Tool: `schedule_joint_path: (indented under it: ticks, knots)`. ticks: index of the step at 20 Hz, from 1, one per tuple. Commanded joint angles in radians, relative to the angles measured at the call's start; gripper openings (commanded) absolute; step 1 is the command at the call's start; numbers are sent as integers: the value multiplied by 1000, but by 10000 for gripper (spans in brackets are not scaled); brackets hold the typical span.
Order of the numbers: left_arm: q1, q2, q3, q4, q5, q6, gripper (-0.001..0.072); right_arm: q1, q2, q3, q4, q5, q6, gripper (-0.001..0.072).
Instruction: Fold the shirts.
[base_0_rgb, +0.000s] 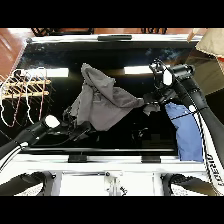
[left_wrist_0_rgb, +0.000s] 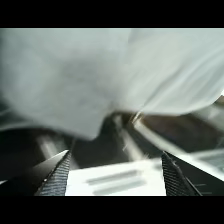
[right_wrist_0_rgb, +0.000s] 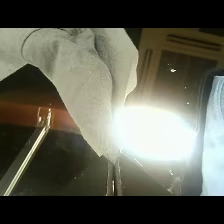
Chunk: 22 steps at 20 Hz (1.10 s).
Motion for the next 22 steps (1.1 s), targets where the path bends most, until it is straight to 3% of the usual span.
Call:
schedule_joint_path:
  ticks: [1, 5, 6, 9, 10, 13, 14, 18, 22]
  knots:
    - [-95, -10, -44, -87, 278, -2, 720, 0, 0, 0, 11, 10, -7, 63]
    - [-113, -14, -44, -87, 437, -13, 720, 0, 0, 0, 29, 13, -11, 63]
    - [-113, -14, -44, -87, 461, -19, 667, 0, 0, 0, 36, 13, -11, 64]
    - [-113, -13, -42, -86, 476, 1, 183, 0, 3, 0, 59, 11, -11, 63]
    - [-112, -9, -30, -85, 452, 57, 52, 0, 14, 1, 59, 5, -11, 64]
    - [-103, 53, 77, -84, 327, 327, 36, 0, 101, 11, 42, -23, -10, 64]
    - [-92, 92, 130, -53, 283, 377, 35, 0, 143, 26, 29, -30, -10, 64]
    - [-49, 340, 471, 333, 79, 403, 35, 0, 383, 180, -108, -108, -10, 64]
    - [-2, 552, 859, 513, 47, 309, 36, 0, 656, 355, -167, -409, 2, 63]
